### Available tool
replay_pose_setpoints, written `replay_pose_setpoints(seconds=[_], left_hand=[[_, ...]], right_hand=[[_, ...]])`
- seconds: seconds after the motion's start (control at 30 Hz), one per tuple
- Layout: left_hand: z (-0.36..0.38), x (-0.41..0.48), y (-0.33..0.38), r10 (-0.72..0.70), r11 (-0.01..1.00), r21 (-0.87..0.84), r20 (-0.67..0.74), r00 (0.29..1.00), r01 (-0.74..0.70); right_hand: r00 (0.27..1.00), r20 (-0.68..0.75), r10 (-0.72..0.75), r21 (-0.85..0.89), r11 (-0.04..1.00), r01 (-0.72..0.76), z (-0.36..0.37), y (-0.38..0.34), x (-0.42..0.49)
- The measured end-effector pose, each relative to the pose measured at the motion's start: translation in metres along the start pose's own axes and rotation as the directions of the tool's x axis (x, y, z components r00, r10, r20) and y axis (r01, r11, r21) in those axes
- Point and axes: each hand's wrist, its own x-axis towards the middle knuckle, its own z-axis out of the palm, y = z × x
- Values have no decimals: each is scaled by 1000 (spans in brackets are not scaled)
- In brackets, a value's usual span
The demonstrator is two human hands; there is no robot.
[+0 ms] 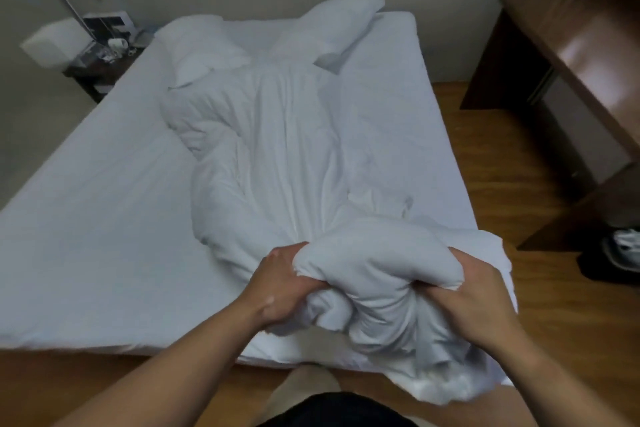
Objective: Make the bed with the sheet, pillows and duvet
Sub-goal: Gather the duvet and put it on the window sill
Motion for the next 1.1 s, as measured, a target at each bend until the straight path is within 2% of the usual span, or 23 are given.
replay_pose_setpoints(seconds=[0.2,0.27,0.33,0.4,0.47,0.53,0.63,0.73,0.83,0.9,0.97,1.03,1.1], left_hand=[[-32,-62,56,141,978,-173,113,984,-120],[-52,-63,67,186,961,-225,94,978,-161],[-77,-43,72,208,960,-195,15,978,-201],[-106,-4,74,223,970,-70,-110,969,-231],[-140,45,71,219,976,79,-308,926,-205],[-177,92,61,185,982,115,-436,881,-149],[-239,160,45,173,983,144,-537,826,-112],[-312,234,35,227,970,214,-641,733,-113],[-386,320,21,249,963,254,-697,672,-93],[-431,379,5,208,970,242,-730,651,-39],[-458,430,-19,37,966,202,-728,684,163],[-460,466,-50,-83,901,264,-672,736,343],[-437,490,-89,-55,847,430,-515,856,313]], right_hand=[[974,-147,-172,126,973,191,-51,-64,-11],[957,-180,-225,173,951,256,-57,-90,9],[940,-201,-275,163,937,309,-51,-112,42],[933,-227,-277,149,937,315,-32,-127,90],[936,-243,-256,131,947,293,-5,-139,145],[938,-224,-265,97,952,292,23,-155,200],[923,-228,-309,68,941,332,58,-189,282],[895,-276,-350,60,923,379,86,-236,373],[849,-322,-418,-28,901,433,123,-277,474],[879,-243,-410,-147,911,384,153,-296,543],[957,-125,-260,-353,914,202,184,-300,595],[989,-51,-137,-505,858,92,214,-285,617],[993,88,-84,-538,835,118,248,-252,611]])
